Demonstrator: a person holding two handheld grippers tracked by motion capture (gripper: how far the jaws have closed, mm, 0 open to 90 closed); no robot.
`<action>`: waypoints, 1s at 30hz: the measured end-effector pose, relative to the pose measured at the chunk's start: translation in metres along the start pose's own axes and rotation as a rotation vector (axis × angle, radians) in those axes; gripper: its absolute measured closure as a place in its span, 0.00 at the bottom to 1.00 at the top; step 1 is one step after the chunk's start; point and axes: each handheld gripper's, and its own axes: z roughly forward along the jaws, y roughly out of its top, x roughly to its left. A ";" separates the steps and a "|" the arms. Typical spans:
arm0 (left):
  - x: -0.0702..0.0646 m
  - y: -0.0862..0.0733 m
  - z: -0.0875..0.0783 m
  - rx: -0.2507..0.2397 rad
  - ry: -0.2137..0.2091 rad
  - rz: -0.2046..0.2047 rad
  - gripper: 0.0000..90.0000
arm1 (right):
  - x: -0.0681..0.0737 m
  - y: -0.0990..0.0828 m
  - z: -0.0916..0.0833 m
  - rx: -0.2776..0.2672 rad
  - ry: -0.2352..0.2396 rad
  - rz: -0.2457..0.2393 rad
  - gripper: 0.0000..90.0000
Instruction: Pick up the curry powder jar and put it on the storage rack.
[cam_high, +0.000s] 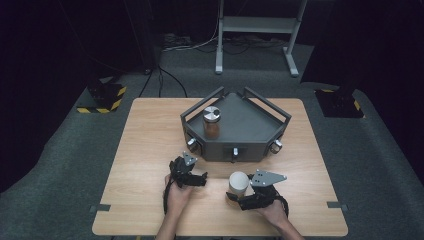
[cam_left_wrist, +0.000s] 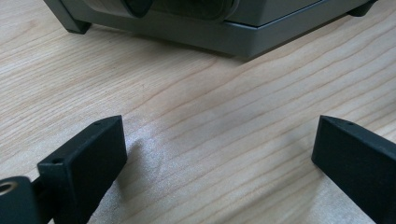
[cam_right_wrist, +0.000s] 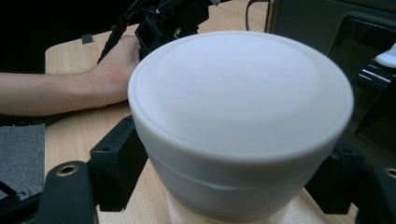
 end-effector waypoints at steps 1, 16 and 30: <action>0.000 0.000 0.000 0.001 0.000 0.001 0.04 | 0.001 0.001 0.000 -0.001 -0.004 0.000 0.30; 0.000 0.000 0.000 0.000 0.000 0.000 0.04 | 0.004 0.000 -0.001 -0.016 -0.023 -0.014 0.38; 0.000 0.000 0.000 -0.001 0.000 -0.001 0.04 | 0.003 0.003 -0.005 -0.038 -0.018 -0.025 0.38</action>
